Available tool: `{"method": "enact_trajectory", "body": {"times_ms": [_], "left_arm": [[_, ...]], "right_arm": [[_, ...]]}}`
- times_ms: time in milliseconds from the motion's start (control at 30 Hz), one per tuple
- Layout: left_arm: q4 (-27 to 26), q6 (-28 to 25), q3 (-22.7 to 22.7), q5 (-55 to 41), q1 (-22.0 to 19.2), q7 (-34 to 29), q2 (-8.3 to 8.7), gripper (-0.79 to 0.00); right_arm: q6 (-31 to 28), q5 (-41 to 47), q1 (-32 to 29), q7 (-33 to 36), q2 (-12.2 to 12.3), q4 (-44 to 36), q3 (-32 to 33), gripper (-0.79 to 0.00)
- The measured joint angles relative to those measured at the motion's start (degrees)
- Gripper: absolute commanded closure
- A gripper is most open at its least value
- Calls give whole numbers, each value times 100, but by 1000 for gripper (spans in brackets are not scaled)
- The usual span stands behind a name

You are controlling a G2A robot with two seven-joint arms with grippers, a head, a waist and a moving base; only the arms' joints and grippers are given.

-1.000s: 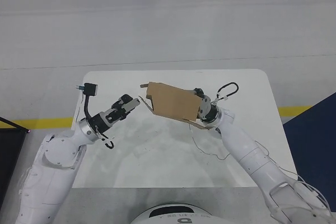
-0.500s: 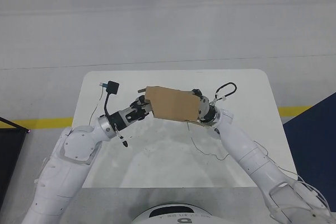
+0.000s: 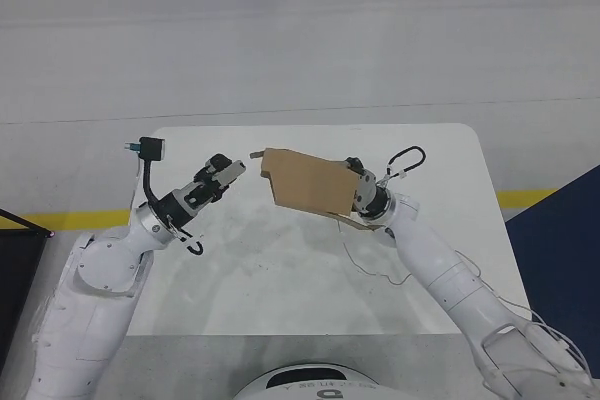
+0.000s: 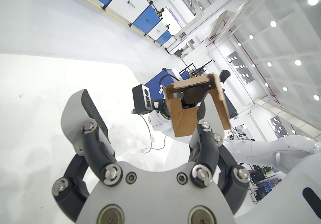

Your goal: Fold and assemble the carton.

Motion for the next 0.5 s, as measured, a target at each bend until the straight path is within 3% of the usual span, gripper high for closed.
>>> {"method": "enact_trajectory", "body": {"times_ms": [200, 500], "left_arm": [[-312, 26, -13, 184, -61, -197, 16, -785], [-86, 270, 594, 764, -511, 30, -50, -785]], "right_arm": [[9, -44, -4, -9, -5, -23, -19, 0], [8, -60, -42, -8, 4, -116, -23, 0]]}}
